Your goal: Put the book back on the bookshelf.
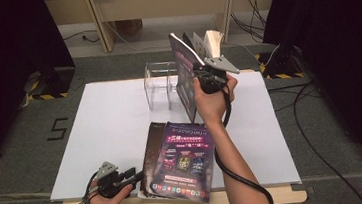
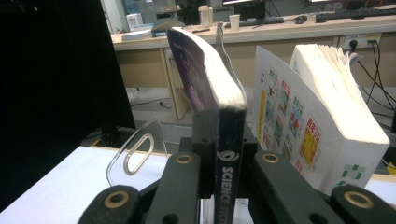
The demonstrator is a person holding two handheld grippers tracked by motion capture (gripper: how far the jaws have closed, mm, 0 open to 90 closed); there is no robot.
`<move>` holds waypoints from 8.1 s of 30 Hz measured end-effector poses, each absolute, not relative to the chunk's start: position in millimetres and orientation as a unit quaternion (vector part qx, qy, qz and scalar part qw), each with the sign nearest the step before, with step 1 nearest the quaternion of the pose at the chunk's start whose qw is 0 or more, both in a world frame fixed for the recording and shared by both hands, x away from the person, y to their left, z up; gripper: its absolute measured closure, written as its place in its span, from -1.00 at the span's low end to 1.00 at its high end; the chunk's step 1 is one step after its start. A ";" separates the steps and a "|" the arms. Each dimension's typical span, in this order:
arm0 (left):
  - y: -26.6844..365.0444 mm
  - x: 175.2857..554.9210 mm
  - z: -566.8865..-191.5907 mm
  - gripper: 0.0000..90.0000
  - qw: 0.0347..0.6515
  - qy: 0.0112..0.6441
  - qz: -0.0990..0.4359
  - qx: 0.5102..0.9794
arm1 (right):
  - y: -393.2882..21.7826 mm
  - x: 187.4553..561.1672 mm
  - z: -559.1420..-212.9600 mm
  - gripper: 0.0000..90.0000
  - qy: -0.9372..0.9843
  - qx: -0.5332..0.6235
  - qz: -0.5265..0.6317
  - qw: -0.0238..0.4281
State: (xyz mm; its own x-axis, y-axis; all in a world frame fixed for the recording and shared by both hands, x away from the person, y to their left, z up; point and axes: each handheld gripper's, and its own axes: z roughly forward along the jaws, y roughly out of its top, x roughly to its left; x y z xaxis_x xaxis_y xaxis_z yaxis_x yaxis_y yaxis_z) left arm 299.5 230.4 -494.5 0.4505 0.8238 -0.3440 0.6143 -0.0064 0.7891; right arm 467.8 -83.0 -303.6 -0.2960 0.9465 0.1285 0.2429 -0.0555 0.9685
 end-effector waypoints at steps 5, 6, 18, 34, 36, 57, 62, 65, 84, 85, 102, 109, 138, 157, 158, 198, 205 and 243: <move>230.8 299.5 -494.4 0.27 0.483 0.512 0.109 0.702 | -81.2 470.6 -302.1 0.88 0.602 0.492 0.532 0.334; 230.9 299.4 -494.5 0.28 0.483 0.512 0.109 0.702 | -81.1 470.9 -302.0 0.88 0.602 0.493 0.533 0.334; 231.1 299.6 -494.4 0.28 0.484 0.513 0.110 0.701 | -77.1 474.5 -298.0 0.88 0.599 0.489 0.537 0.337; 232.8 299.5 -493.6 0.28 0.485 0.515 0.110 0.698 | -73.5 481.8 -293.6 0.88 0.597 0.488 0.535 0.346; 232.9 299.6 -493.7 0.28 0.485 0.515 0.110 0.698 | -73.6 482.2 -293.1 0.88 0.596 0.488 0.536 0.346; 232.6 299.8 -493.9 0.28 0.485 0.515 0.110 0.698 | -71.6 490.0 -288.7 0.88 0.591 0.488 0.536 0.353; 232.6 299.9 -494.2 0.28 0.484 0.514 0.110 0.700 | -71.2 491.9 -288.4 0.88 0.591 0.489 0.535 0.354; 232.7 300.0 -494.1 0.28 0.484 0.514 0.110 0.699 | -71.0 493.4 -288.5 0.88 0.589 0.490 0.536 0.354; 232.8 300.1 -494.2 0.28 0.485 0.514 0.109 0.699 | -68.7 501.9 -286.7 0.88 0.586 0.492 0.533 0.361; 232.8 300.0 -494.2 0.28 0.485 0.514 0.110 0.699 | -68.6 502.5 -286.6 0.88 0.587 0.493 0.532 0.360; 233.7 300.2 -494.2 0.28 0.485 0.514 0.110 0.699 | -67.8 511.0 -289.4 0.88 0.584 0.500 0.530 0.358; 233.7 300.1 -494.4 0.28 0.485 0.514 0.110 0.699 | -65.2 515.2 -292.9 0.88 0.586 0.501 0.527 0.358; 234.9 300.2 -494.8 0.28 0.486 0.515 0.109 0.698 | -60.0 530.2 -302.9 0.88 0.584 0.513 0.518 0.357; 235.5 300.2 -494.9 0.28 0.485 0.514 0.109 0.699 | -56.2 538.7 -309.4 0.88 0.579 0.521 0.514 0.359; 235.5 300.1 -494.9 0.28 0.485 0.514 0.109 0.699 | -56.1 539.3 -310.1 0.88 0.580 0.521 0.513 0.359; 233.3 299.7 -496.4 0.29 0.483 0.512 0.106 0.703 | -62.5 520.8 -328.0 0.78 0.628 0.525 0.468 0.332; 233.2 299.6 -496.7 0.28 0.483 0.512 0.106 0.703 | -69.0 516.8 -328.2 0.71 0.626 0.534 0.465 0.328; 226.9 298.1 -497.3 0.28 0.480 0.506 0.104 0.709 | -84.8 496.0 -341.4 0.53 0.641 0.541 0.444 0.316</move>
